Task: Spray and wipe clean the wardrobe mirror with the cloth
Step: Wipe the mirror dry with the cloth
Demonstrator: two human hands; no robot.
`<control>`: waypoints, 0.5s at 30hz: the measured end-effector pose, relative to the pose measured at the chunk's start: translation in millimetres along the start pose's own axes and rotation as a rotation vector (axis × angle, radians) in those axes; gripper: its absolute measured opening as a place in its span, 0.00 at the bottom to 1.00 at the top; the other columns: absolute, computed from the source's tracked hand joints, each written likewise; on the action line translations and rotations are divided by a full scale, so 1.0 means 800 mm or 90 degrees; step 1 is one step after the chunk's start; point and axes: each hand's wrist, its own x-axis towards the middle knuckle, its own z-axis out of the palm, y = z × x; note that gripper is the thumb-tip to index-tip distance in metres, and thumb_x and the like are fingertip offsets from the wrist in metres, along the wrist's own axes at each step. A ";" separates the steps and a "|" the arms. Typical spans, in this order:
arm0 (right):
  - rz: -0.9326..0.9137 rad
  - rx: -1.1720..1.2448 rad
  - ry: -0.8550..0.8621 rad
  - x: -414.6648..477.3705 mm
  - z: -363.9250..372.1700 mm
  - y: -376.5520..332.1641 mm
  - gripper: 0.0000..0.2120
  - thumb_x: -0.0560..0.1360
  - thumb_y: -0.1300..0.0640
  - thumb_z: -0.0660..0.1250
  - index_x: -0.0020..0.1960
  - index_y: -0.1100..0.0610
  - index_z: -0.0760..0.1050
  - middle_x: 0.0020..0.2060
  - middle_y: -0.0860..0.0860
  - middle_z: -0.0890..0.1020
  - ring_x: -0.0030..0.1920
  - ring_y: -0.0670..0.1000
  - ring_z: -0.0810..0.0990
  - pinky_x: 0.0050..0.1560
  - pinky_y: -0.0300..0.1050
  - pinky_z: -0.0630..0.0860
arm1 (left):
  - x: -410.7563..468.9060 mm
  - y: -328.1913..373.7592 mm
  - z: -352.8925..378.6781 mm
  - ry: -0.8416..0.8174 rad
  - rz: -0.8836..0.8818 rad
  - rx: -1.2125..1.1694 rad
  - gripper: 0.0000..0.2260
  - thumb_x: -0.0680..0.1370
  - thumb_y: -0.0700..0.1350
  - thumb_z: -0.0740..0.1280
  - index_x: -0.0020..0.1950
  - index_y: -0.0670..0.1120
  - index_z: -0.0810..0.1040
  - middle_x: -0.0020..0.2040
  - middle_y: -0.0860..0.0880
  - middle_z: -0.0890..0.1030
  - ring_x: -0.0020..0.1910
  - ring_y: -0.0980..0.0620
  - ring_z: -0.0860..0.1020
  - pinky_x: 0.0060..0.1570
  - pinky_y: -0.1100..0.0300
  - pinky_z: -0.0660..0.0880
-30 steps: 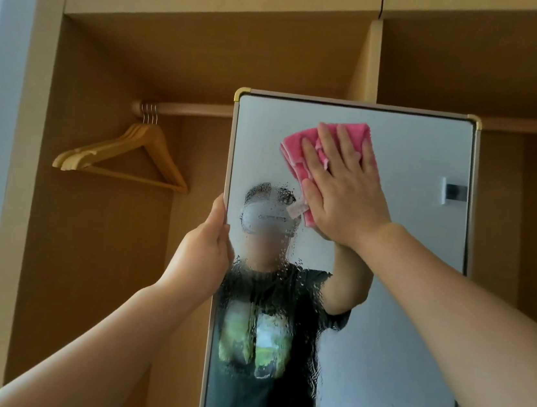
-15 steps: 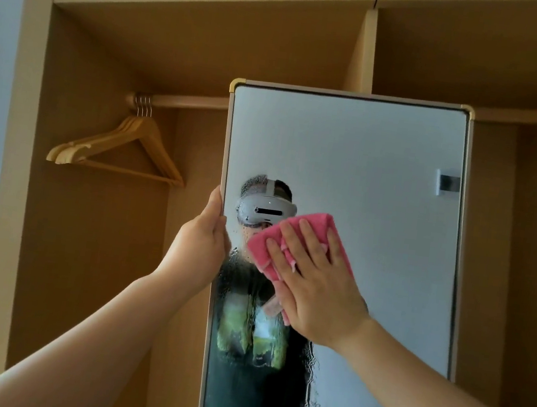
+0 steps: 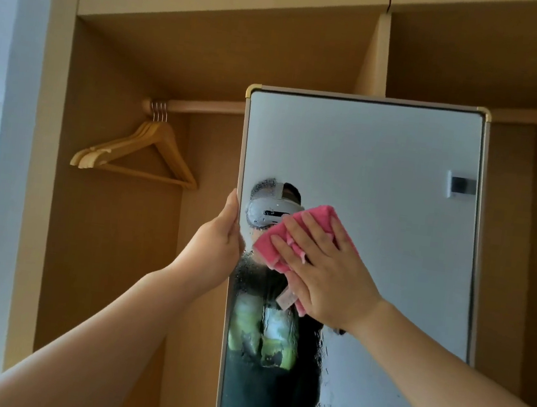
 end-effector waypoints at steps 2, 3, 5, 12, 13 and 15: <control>0.015 -0.010 -0.007 0.021 -0.006 0.009 0.28 0.81 0.46 0.55 0.78 0.54 0.57 0.77 0.58 0.58 0.78 0.62 0.53 0.74 0.68 0.52 | 0.000 -0.001 -0.001 -0.007 0.009 -0.009 0.27 0.81 0.43 0.52 0.77 0.63 0.50 0.39 0.59 0.80 0.36 0.64 0.79 0.32 0.73 0.73; 0.032 -0.013 -0.010 0.034 -0.009 0.013 0.27 0.81 0.47 0.54 0.78 0.54 0.58 0.77 0.58 0.58 0.77 0.62 0.53 0.74 0.68 0.53 | 0.000 -0.002 -0.001 -0.010 0.009 -0.015 0.27 0.81 0.43 0.52 0.77 0.63 0.51 0.37 0.58 0.81 0.34 0.63 0.79 0.32 0.73 0.73; 0.069 -0.021 -0.025 0.063 -0.016 0.022 0.27 0.81 0.47 0.52 0.78 0.54 0.58 0.77 0.58 0.58 0.77 0.62 0.53 0.74 0.67 0.52 | 0.001 -0.005 -0.001 -0.013 0.014 -0.017 0.27 0.80 0.42 0.52 0.76 0.62 0.52 0.36 0.60 0.81 0.34 0.63 0.79 0.31 0.73 0.72; 0.147 -0.028 -0.027 0.153 -0.034 0.059 0.26 0.82 0.47 0.46 0.79 0.52 0.54 0.78 0.56 0.55 0.78 0.60 0.50 0.76 0.63 0.44 | 0.002 -0.012 0.000 -0.011 0.047 -0.006 0.27 0.80 0.42 0.53 0.76 0.63 0.52 0.40 0.76 0.77 0.37 0.71 0.77 0.35 0.78 0.70; 0.161 -0.024 -0.021 0.166 -0.037 0.065 0.27 0.82 0.47 0.45 0.79 0.52 0.54 0.79 0.56 0.55 0.78 0.60 0.50 0.76 0.63 0.43 | 0.001 -0.012 -0.001 -0.007 0.046 -0.004 0.27 0.81 0.42 0.53 0.76 0.63 0.52 0.41 0.79 0.75 0.38 0.74 0.76 0.36 0.80 0.69; 0.181 -0.017 -0.008 0.185 -0.040 0.072 0.26 0.82 0.47 0.44 0.79 0.51 0.54 0.79 0.55 0.55 0.78 0.60 0.50 0.76 0.62 0.42 | 0.001 -0.013 -0.002 -0.006 0.040 -0.009 0.26 0.82 0.42 0.53 0.77 0.62 0.52 0.42 0.81 0.74 0.38 0.76 0.75 0.37 0.81 0.68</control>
